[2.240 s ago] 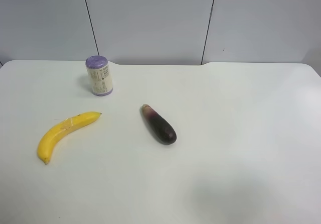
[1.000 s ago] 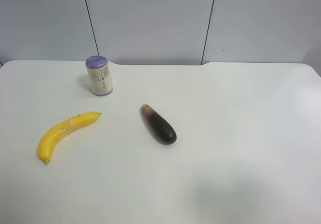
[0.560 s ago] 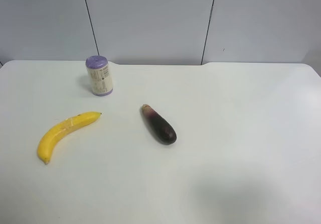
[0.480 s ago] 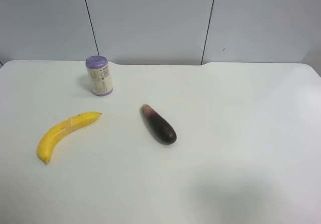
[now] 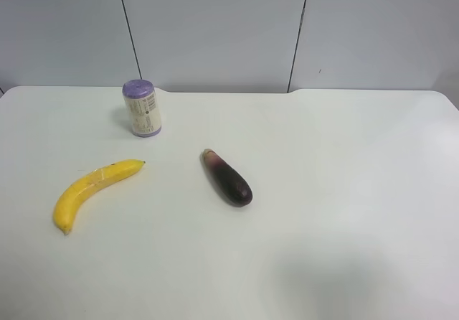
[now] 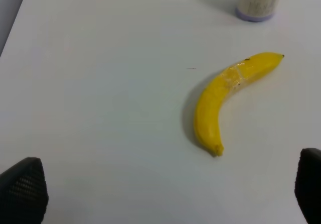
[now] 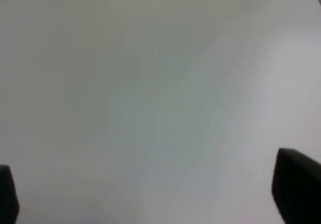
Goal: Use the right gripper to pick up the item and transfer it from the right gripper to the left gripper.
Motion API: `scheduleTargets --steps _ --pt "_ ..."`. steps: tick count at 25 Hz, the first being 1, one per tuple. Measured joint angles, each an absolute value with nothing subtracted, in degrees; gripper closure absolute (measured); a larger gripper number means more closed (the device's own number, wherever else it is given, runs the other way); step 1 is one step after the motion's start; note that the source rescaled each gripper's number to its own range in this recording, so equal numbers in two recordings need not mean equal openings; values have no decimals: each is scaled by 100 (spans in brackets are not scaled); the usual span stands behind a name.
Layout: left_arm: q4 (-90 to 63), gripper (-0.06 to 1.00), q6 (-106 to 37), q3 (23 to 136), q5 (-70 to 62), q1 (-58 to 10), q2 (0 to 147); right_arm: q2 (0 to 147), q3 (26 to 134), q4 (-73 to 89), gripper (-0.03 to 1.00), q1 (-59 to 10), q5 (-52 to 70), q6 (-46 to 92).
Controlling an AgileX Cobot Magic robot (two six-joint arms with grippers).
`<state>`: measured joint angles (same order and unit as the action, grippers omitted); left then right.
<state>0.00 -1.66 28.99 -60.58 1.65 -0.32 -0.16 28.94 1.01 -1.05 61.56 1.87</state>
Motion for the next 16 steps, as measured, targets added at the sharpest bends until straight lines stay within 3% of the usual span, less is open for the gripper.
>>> scheduleTargets --steps 16 --pt "0 -6 -170 2899 -6058 165 -32 -16 2894 101 -3 -105 6156 187"
